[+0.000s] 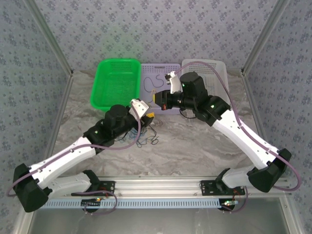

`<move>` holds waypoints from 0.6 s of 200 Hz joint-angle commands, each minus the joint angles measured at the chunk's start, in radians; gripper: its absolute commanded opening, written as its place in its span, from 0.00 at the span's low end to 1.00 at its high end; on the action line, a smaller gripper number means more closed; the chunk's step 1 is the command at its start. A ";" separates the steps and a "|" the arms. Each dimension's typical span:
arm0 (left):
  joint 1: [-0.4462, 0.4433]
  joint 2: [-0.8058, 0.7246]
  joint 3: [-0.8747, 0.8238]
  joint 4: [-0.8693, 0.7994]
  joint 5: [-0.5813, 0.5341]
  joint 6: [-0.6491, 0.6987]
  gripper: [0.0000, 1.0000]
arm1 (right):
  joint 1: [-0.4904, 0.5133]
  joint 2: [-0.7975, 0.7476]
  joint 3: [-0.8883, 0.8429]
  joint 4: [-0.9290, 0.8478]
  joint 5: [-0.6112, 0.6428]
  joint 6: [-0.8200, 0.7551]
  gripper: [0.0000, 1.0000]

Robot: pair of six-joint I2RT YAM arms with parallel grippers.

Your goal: Untangle the cables

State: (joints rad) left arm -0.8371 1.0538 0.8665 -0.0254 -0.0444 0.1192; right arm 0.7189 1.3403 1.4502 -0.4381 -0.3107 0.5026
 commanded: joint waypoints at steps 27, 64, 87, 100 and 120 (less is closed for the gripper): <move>0.029 -0.001 -0.003 0.037 0.040 -0.022 0.13 | 0.004 0.003 0.049 0.018 -0.020 0.015 0.00; 0.035 -0.013 -0.014 0.039 0.049 -0.032 0.00 | -0.004 0.005 0.052 0.029 -0.025 0.024 0.00; 0.045 -0.029 -0.030 0.053 0.091 -0.044 0.00 | -0.007 0.011 0.059 0.027 -0.028 0.026 0.00; 0.056 -0.039 -0.039 0.060 0.127 -0.050 0.00 | -0.007 0.013 0.064 0.024 -0.031 0.027 0.00; 0.076 -0.047 -0.046 0.062 0.197 -0.047 0.00 | -0.009 0.025 0.080 0.008 -0.047 0.023 0.00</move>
State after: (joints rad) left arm -0.7845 1.0351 0.8322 0.0025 0.0486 0.0845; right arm 0.7158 1.3525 1.4784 -0.4377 -0.3294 0.5159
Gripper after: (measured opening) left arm 0.061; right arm 0.058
